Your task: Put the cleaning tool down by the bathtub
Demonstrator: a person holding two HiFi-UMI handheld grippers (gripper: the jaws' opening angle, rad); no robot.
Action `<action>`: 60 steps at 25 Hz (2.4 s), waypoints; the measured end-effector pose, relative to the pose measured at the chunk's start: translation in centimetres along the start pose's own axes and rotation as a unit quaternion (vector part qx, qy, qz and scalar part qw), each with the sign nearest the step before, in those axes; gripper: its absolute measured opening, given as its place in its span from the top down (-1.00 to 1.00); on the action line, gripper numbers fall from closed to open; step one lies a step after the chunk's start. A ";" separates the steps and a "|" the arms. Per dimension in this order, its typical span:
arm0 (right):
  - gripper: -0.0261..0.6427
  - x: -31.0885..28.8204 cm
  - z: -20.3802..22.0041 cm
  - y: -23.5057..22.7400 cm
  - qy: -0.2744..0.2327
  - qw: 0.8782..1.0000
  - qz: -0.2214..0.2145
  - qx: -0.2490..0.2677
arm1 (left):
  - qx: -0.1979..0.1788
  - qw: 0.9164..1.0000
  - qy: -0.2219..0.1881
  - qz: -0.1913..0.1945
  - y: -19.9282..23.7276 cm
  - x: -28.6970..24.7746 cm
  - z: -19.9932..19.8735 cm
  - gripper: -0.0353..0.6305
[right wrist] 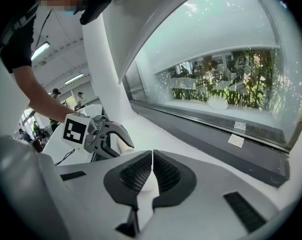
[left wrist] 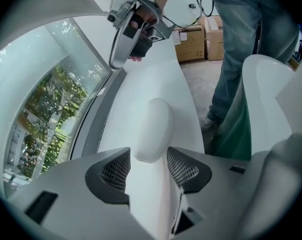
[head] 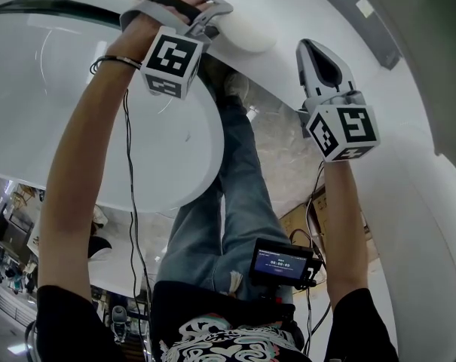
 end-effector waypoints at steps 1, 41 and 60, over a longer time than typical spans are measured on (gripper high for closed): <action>0.83 0.1 0.0 0.0 -0.002 1.000 -0.001 -0.002 | 0.006 1.000 0.001 0.000 0.0 0.2 0.0 0.23; 0.84 8.2 -11.3 9.1 -0.102 0.993 -0.030 0.050 | 0.385 0.877 -0.127 -0.258 4.9 19.6 -6.9 0.84; 0.84 20.8 -26.9 16.5 -0.181 0.979 0.051 0.080 | 0.422 0.768 -0.225 -0.425 7.1 42.8 -15.4 0.84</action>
Point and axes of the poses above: the fingertips, and each gripper's own axes: x backward along the fingers, y to its left, z out of its underside, the point moved 4 cm from there along x, backward along the fingers, and after that the axes turned 9 degrees about -y, right-handed, at the moved point
